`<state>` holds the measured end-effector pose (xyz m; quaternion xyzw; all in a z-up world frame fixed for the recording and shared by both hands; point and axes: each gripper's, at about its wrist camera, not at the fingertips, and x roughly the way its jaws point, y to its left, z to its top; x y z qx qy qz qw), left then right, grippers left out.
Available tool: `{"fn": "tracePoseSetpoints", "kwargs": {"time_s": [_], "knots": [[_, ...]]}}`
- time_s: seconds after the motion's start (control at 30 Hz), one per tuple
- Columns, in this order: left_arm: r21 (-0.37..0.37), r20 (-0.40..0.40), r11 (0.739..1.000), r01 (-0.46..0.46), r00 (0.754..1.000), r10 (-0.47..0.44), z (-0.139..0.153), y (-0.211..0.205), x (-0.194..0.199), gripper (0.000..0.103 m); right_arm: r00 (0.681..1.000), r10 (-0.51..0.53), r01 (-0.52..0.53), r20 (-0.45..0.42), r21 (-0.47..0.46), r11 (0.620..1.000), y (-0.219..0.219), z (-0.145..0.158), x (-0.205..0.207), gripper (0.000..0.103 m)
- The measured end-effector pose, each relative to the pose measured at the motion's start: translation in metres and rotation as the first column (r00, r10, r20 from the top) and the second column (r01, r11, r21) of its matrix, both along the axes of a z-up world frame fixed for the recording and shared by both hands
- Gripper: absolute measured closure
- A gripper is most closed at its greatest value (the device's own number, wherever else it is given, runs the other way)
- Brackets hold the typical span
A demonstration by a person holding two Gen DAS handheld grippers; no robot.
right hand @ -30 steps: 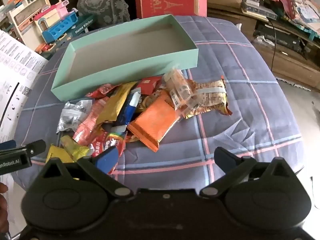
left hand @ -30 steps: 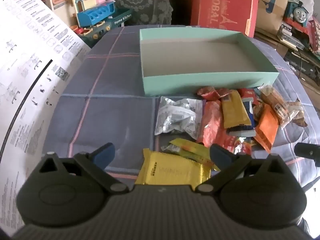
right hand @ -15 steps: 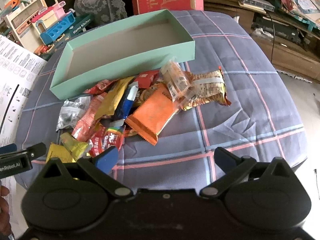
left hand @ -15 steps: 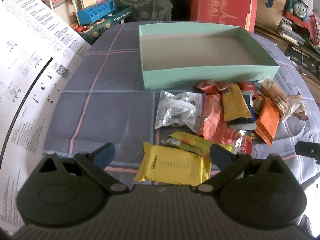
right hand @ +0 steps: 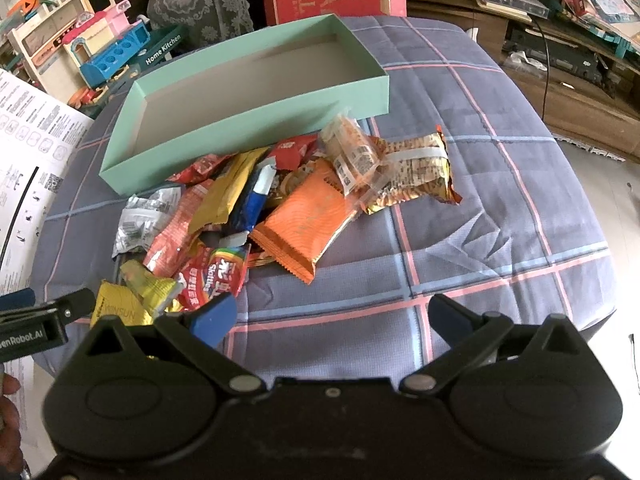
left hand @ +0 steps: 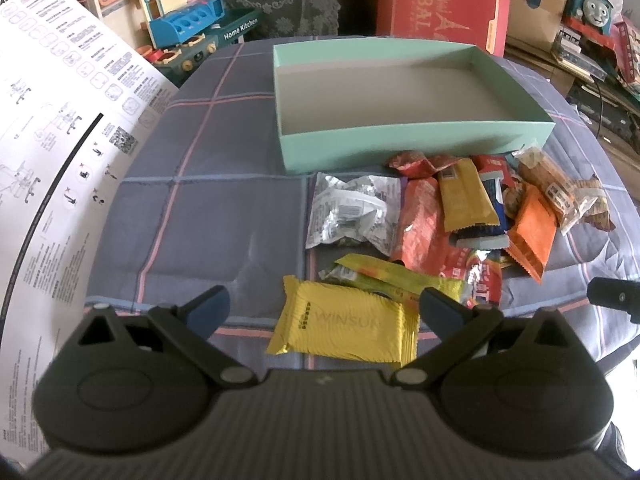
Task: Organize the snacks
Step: 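Move both tools toward the snack pile in front of the green box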
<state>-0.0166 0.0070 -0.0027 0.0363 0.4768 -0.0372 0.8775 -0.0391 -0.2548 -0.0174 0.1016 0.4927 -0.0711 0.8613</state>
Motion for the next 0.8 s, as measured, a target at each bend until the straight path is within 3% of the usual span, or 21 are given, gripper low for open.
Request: {"fn": "tracePoseSetpoints", "kwargs": {"time_s": [0.53, 0.8], "knots": [[-0.019, -0.044, 1.000, 0.005, 0.999, -0.006, -0.012, 0.002, 0.001, 0.000, 1.000, 0.005, -0.005, -0.024, 0.013, 1.000, 0.002, -0.006, 0.000, 0.000], [-0.034, -0.111, 0.999, 0.004, 0.994, -0.008, -0.030, 0.007, 0.004, 0.000, 0.999, 0.005, -0.004, -0.042, 0.042, 0.999, 0.003, -0.013, 0.002, 0.000]]}}
